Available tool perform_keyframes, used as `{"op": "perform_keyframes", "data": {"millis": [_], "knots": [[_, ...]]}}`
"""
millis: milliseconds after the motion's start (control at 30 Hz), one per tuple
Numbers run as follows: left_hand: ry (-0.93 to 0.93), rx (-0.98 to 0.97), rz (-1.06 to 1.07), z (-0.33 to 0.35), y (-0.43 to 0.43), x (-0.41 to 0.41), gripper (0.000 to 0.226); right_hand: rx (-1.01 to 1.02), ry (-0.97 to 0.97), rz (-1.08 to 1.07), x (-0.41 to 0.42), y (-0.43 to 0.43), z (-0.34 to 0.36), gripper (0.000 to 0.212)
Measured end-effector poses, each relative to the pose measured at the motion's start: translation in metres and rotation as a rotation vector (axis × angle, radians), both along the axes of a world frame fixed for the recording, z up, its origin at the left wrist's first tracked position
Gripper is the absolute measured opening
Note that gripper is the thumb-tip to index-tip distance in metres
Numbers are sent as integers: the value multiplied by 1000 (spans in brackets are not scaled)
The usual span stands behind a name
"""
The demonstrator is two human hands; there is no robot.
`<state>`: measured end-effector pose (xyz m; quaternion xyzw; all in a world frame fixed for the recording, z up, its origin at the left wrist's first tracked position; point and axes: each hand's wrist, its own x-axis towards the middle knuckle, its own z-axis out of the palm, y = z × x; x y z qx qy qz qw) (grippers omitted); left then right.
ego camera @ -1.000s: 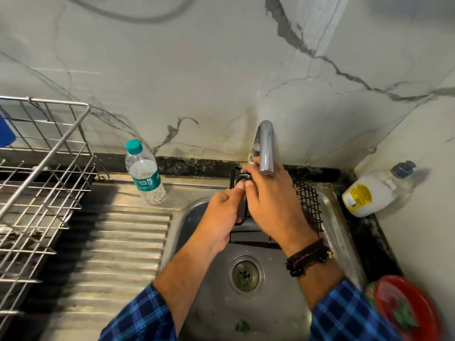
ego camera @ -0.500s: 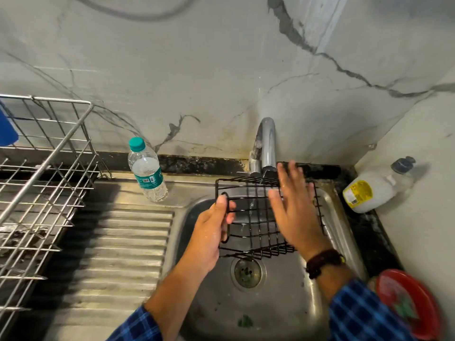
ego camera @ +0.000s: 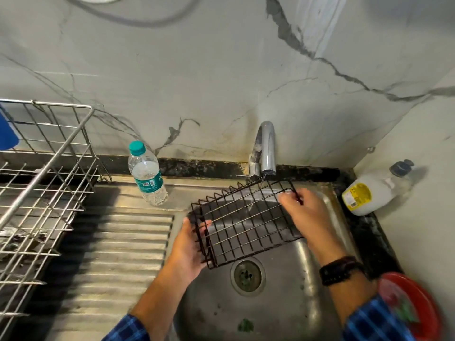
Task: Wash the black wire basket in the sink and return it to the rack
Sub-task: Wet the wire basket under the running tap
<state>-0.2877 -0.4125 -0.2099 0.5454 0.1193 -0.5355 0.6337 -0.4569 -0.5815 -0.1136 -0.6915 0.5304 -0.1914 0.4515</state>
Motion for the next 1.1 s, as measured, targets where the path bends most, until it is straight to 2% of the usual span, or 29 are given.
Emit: {"op": "perform_keyframes", "data": {"millis": [33,133,200,267,333,433,533,600,667,833,1100], "knots": [[35,-21,8,-4,2,-4,75,-95,64,50,3,8,4,31],[29,25,94,-16,5,-19,99,-354,228,251,15,27,8,65],[-11,26,145,-27,5,-31,104,-546,353,344,25,34,13,65],[-43,-2,189,-24,5,-38,95,-670,450,316,34,38,18,62],[-105,-51,187,-23,3,-38,85,-656,440,204,41,37,18,60],[-299,-43,183,-24,5,-34,70,-433,326,46,51,24,6,73],[-375,-51,203,-26,4,-35,58,-540,442,123,60,20,1,64],[-288,-107,265,-23,2,-36,55,-675,570,197,67,28,6,54],[-169,-143,316,-20,-1,-36,64,-803,640,264,72,38,13,54],[-7,-220,460,-21,-4,-34,82,-864,715,401,67,43,11,59],[-79,-229,370,-21,-27,-24,63,-907,666,726,82,77,-29,63]]}}
